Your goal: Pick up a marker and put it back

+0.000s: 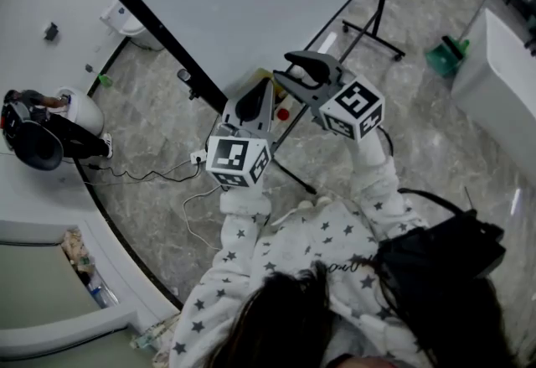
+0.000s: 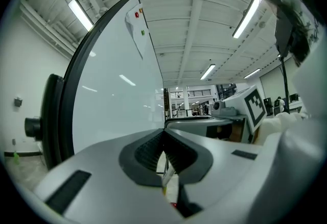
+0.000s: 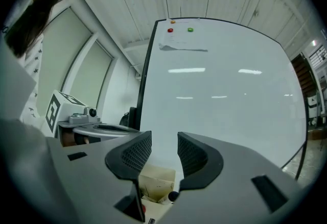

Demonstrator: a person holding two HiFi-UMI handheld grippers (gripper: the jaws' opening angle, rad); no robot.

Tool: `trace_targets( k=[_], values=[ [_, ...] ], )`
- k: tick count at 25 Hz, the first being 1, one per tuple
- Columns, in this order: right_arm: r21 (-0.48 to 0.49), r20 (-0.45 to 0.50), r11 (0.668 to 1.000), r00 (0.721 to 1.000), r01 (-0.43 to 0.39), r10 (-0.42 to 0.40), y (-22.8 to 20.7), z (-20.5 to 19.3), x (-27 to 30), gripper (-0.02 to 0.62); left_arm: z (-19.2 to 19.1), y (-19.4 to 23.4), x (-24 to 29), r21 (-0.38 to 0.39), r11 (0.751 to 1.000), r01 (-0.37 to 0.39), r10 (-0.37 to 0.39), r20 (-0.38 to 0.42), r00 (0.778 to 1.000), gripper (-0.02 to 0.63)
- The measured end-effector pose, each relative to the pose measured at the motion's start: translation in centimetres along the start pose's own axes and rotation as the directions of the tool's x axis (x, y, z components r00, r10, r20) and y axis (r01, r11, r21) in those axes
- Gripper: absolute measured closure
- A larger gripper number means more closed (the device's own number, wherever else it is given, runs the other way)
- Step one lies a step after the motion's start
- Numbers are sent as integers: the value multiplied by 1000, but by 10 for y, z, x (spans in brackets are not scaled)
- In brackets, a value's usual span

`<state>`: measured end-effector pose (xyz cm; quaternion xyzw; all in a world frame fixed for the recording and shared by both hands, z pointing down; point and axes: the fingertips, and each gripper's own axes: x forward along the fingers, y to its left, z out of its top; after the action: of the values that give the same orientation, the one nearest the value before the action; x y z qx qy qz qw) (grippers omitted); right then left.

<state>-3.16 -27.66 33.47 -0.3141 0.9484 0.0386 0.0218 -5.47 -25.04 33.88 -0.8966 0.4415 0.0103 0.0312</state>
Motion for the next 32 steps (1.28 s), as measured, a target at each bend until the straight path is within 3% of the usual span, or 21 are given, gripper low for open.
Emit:
trace_targets(
  k=[3, 5, 8, 15, 32],
  values=[
    [-2, 22, 1000, 1000, -7, 7, 5, 18, -9, 431, 13, -8, 2, -1, 1000, 12, -12, 8, 1000, 604],
    [-13, 28, 1000, 1000, 0, 1, 7, 27, -12, 516, 20, -12, 1, 2, 1000, 21, -21, 17, 1000, 604],
    [-16, 38, 1000, 999, 5, -4, 13, 35, -16, 588, 27, -14, -2, 2, 1000, 31, -31, 24, 999, 604],
    [-7, 37, 1000, 999, 1, 0, 20, 46, -20, 588, 37, -22, -5, 9, 998, 63, -64, 18, 998, 604],
    [22, 2, 1000, 1000, 18, -18, -1, 32, -23, 589, 30, -29, 13, -11, 997, 76, -76, -2, 997, 604]
  ],
)
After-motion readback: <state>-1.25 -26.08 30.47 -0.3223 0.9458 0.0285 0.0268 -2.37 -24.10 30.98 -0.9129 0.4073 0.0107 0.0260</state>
